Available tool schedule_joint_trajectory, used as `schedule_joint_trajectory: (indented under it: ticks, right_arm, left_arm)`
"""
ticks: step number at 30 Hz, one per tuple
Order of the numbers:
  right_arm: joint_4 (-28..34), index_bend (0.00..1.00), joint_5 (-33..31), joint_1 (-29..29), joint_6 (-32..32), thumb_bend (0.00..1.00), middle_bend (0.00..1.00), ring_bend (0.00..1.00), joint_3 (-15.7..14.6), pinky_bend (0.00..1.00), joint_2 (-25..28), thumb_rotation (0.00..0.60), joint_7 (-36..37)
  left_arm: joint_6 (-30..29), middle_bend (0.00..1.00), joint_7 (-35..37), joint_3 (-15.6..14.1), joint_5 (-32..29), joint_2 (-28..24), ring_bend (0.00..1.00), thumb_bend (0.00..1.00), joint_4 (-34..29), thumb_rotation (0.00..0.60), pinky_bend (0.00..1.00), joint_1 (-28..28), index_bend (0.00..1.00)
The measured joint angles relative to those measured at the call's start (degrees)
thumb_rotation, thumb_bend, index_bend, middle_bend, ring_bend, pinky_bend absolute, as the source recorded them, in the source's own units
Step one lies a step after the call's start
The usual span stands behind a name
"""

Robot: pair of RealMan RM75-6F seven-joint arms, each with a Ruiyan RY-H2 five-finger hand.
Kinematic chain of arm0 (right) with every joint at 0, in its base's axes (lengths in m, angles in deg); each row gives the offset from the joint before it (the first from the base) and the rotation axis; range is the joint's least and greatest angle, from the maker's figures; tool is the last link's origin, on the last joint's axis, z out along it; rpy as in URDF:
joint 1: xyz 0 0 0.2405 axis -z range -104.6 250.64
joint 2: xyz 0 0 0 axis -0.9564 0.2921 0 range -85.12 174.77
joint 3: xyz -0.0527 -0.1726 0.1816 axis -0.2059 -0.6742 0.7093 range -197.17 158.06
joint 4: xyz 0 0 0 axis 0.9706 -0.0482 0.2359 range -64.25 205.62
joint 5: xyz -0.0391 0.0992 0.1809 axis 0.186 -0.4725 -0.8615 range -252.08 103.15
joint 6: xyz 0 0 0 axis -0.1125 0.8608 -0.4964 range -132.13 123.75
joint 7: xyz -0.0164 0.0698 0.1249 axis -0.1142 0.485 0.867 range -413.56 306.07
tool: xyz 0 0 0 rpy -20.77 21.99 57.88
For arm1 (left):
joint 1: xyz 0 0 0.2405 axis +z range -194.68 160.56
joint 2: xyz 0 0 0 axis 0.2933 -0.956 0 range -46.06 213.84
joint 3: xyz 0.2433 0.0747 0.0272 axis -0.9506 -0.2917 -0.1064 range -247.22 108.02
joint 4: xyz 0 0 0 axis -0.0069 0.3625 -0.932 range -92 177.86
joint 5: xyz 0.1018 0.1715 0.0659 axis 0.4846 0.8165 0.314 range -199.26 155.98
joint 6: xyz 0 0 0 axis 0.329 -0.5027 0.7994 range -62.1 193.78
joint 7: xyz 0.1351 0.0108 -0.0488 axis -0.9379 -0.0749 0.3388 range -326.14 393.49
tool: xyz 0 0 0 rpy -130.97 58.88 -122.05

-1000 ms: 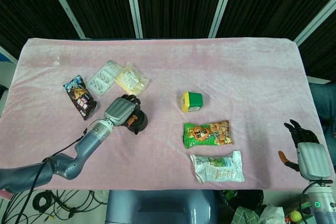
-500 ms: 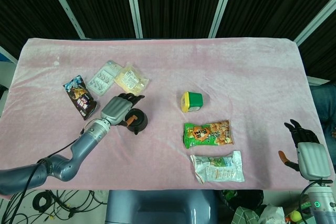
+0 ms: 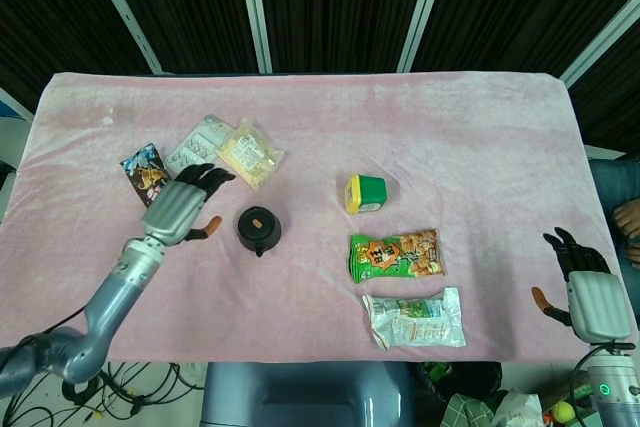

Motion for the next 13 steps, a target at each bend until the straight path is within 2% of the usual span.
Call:
schedule_joint_trajectory:
  ticks: [6, 9, 13]
  right_arm:
    - [-0.06, 0.17, 0.74, 0.03, 0.34, 0.21, 0.08, 0.21, -0.21, 0.18, -0.07, 0.600, -0.54]
    - [-0.16, 0.17, 1.23, 0.03, 0.52, 0.21, 0.08, 0.21, -0.42, 0.18, -0.22, 0.600, -0.92]
    - [-0.21, 0.17, 1.33, 0.07, 0.69, 0.21, 0.08, 0.21, -0.43, 0.18, -0.33, 0.600, -0.95]
  left_arm:
    - [-12.65, 0.13, -1.97, -7.00, 3.83, -9.65, 0.05, 0.33, -9.12, 0.600, 0.10, 11.60, 0.20]
    - [-17.21, 0.13, -0.48, -10.88, 7.67, -13.52, 0.05, 0.33, -10.62, 0.600, 0.10, 16.64, 0.21]
    - [-22.14, 0.13, 3.89, -13.35, 11.07, -15.60, 0.05, 0.33, -9.57, 0.600, 0.10, 21.58, 0.22]
